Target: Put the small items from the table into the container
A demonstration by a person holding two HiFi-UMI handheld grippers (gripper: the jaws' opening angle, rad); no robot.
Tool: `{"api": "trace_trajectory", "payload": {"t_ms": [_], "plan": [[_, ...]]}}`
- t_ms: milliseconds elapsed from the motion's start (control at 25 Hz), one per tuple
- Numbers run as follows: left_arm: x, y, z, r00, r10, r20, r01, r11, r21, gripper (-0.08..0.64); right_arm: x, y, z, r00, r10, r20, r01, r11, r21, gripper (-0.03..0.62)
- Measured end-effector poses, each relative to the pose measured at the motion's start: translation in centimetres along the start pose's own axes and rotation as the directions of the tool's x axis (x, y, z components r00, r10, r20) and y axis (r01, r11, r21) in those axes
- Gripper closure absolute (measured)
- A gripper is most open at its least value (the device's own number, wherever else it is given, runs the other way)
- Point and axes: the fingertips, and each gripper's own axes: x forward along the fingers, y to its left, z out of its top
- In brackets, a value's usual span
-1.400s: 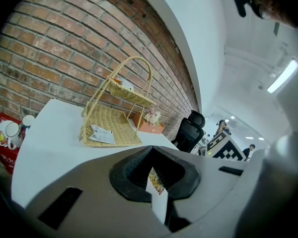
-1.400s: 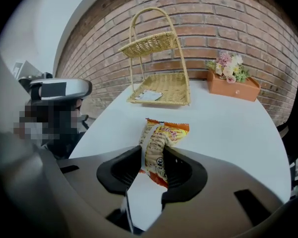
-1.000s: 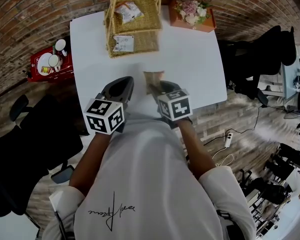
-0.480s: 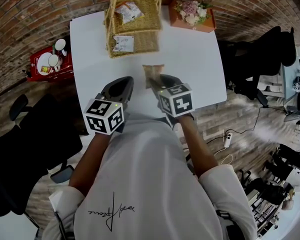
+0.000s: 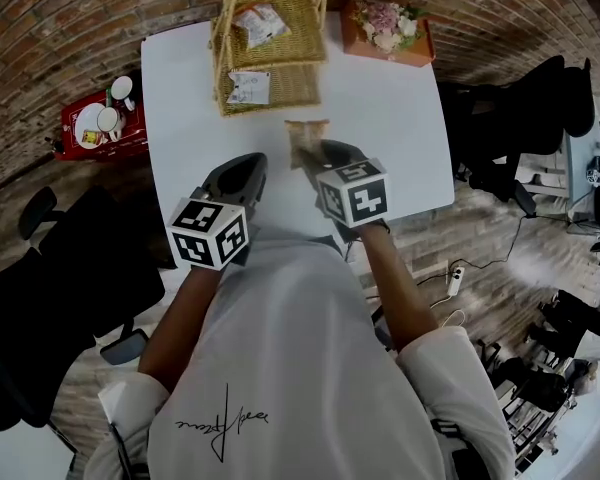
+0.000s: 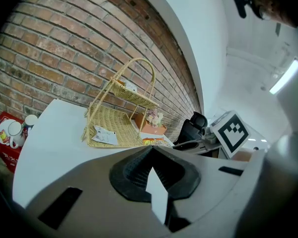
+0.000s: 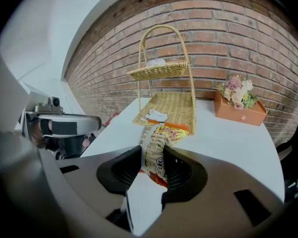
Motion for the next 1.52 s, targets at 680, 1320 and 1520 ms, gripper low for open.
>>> {"api": "trace_trajectory", "payload": {"t_ms": [680, 1320, 1520], "plan": [[0.4, 0.3, -0.1, 1.000, 0.015, -0.023, -0.015, 1.000, 0.007, 0.551, 1.1, -0.9, 2.7, 1.000, 0.015, 0.022, -0.015, 1.000, -0.016, 0.445], [1.0, 0.3, -0.3, 0.999, 0.013, -0.037, -0.013, 1.000, -0.022, 0.551, 1.8, -2.0, 5.9, 0.998, 0.025, 0.058, -0.024, 1.000, -0.020, 0.445], [1.1, 0.4, -0.5, 0.999, 0.018, -0.045, -0.019, 1.000, -0.024, 0.551, 2.4, -2.6, 5.7, 0.998, 0.027, 0.049, -0.026, 1.000, -0.017, 0.445]]}}
